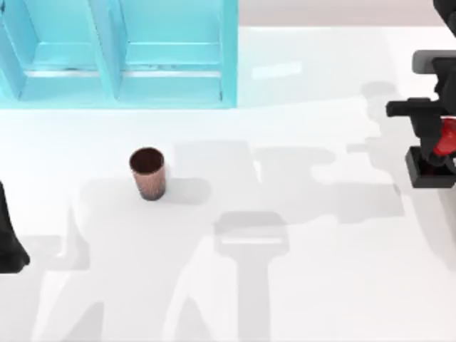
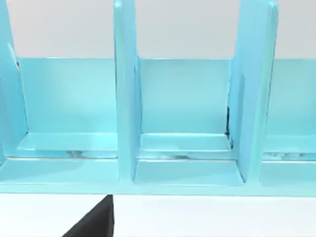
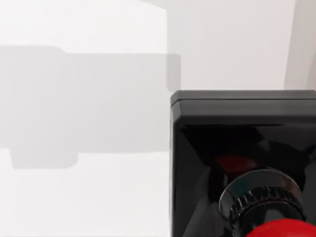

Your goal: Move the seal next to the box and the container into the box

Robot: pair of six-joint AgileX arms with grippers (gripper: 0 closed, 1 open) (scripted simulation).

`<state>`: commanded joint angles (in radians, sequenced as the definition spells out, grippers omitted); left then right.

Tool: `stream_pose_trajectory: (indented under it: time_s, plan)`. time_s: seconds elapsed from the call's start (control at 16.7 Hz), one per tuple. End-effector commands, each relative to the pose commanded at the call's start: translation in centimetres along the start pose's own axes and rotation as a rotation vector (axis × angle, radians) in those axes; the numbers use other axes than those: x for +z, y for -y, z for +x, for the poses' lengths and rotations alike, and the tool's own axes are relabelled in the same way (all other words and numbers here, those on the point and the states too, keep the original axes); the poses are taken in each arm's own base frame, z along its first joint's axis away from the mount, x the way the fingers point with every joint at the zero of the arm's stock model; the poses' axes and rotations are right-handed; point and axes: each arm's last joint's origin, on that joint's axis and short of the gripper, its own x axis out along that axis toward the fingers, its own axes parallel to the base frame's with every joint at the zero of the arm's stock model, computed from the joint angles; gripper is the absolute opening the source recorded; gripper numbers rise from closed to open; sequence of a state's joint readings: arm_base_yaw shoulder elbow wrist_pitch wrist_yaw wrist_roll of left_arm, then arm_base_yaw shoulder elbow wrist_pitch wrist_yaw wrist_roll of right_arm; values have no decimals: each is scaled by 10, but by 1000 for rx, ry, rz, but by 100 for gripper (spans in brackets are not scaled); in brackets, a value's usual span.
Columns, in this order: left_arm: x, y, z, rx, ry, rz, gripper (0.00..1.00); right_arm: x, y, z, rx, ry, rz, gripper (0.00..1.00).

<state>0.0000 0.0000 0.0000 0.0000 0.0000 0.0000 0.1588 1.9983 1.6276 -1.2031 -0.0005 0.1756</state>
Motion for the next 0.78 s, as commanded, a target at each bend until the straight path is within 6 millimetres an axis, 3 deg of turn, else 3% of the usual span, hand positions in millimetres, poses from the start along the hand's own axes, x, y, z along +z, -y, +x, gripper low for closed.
stream_pose_trajectory:
  time_s: [0.24,0.78]
  plan:
    - [0,0,0,0,0,0,100,0,0,1,0,0,0,0]
    - [0,0,0,0,0,0,100,0,0,1,0,0,0,68]
